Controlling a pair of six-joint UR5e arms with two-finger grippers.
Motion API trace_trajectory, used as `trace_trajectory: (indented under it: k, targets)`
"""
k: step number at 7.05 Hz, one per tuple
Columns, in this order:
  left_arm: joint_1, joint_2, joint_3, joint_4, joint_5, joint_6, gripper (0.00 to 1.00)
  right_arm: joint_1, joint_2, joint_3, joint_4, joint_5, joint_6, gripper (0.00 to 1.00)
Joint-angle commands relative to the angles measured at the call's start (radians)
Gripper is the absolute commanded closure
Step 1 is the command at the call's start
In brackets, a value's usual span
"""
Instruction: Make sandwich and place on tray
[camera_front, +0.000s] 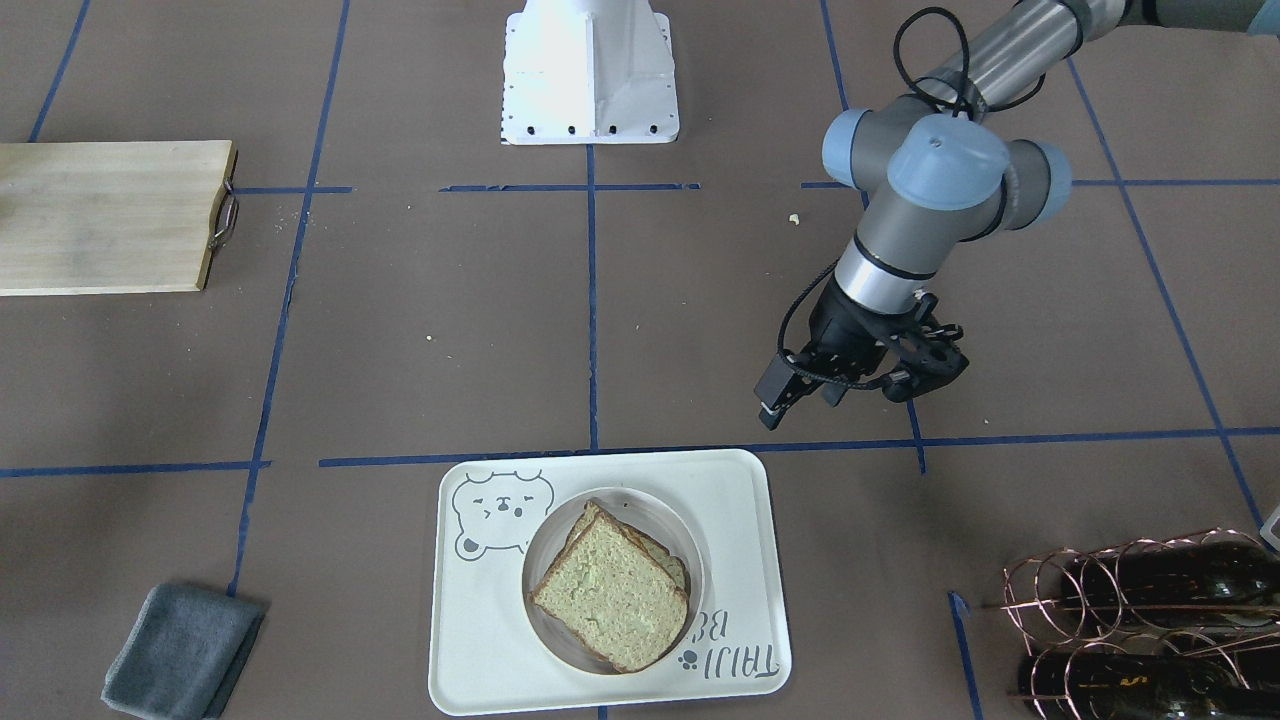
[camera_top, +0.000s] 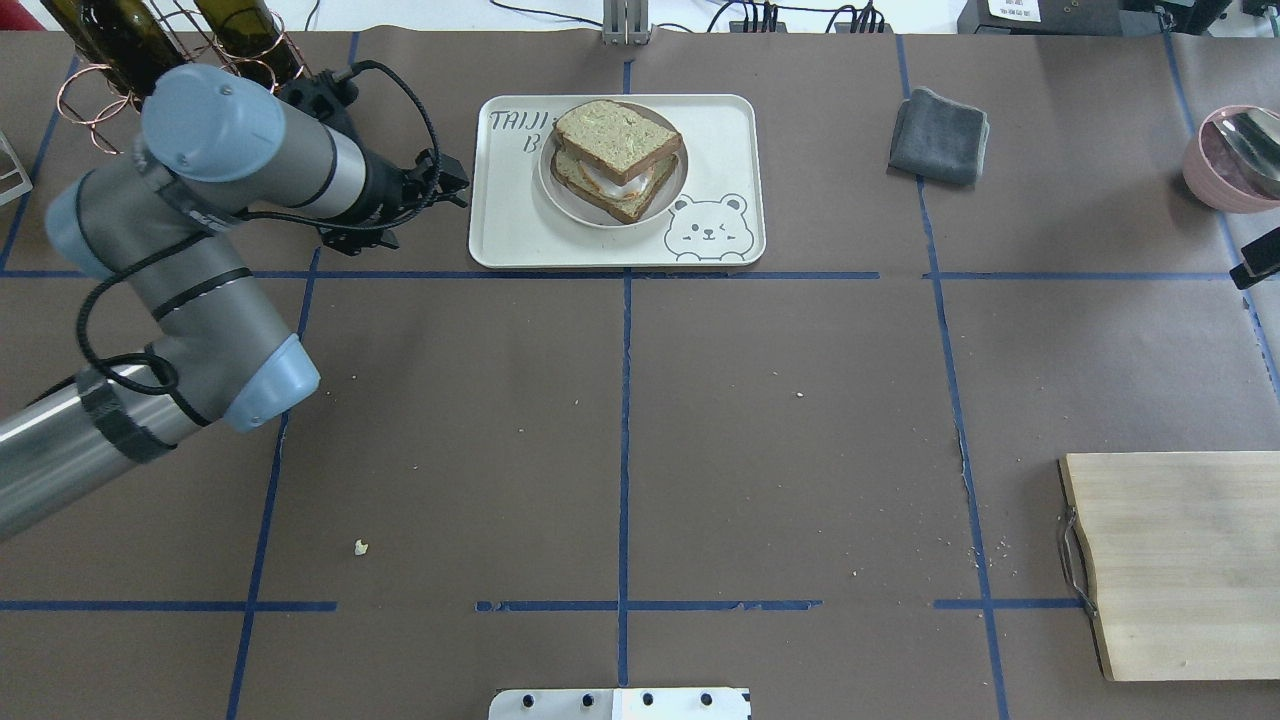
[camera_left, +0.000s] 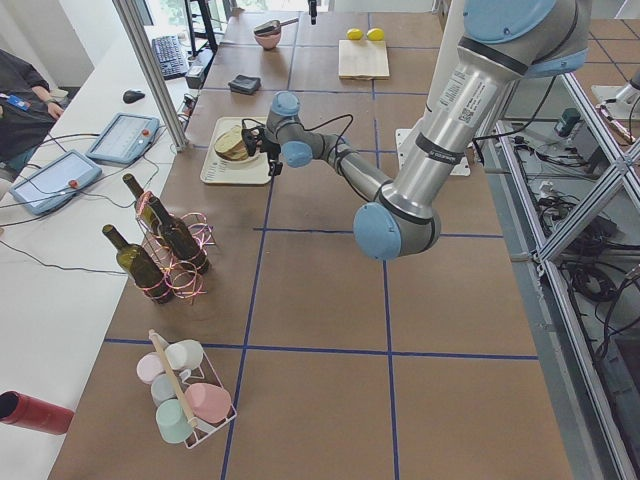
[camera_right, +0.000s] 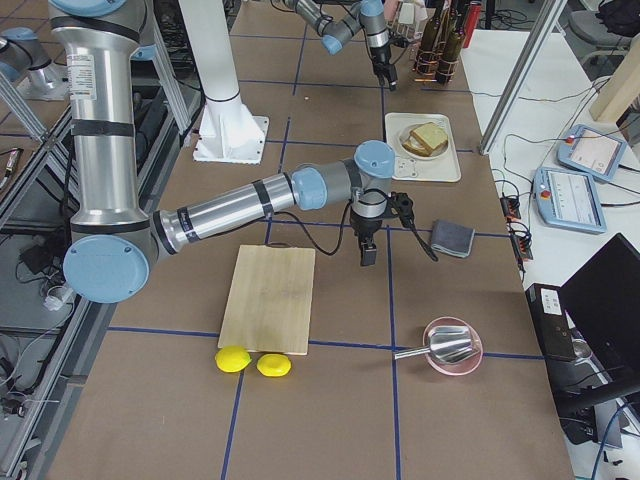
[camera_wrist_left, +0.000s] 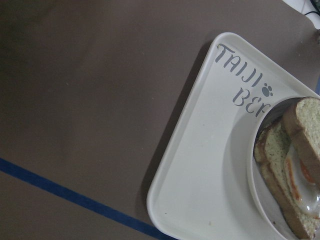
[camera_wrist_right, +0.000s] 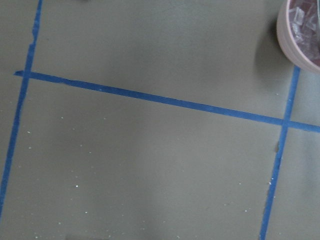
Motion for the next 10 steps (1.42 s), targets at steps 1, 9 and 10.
trace_trajectory:
  k: [1,9,10]
  targets:
    - [-0.123,0.202,-0.211,0.098,-0.037,0.325,0.00,0.094,0.001,-0.091,-0.001,-0.006,-0.169,0.00]
    - [-0.746,0.488,-0.123,0.454,-0.359,1.592,0.00,0.256,-0.064,-0.181,0.002,0.101,-0.300,0.00]
    - [-0.770,0.554,-0.120,0.422,-0.455,1.612,0.00,0.263,-0.073,-0.184,0.004,0.141,-0.302,0.00]
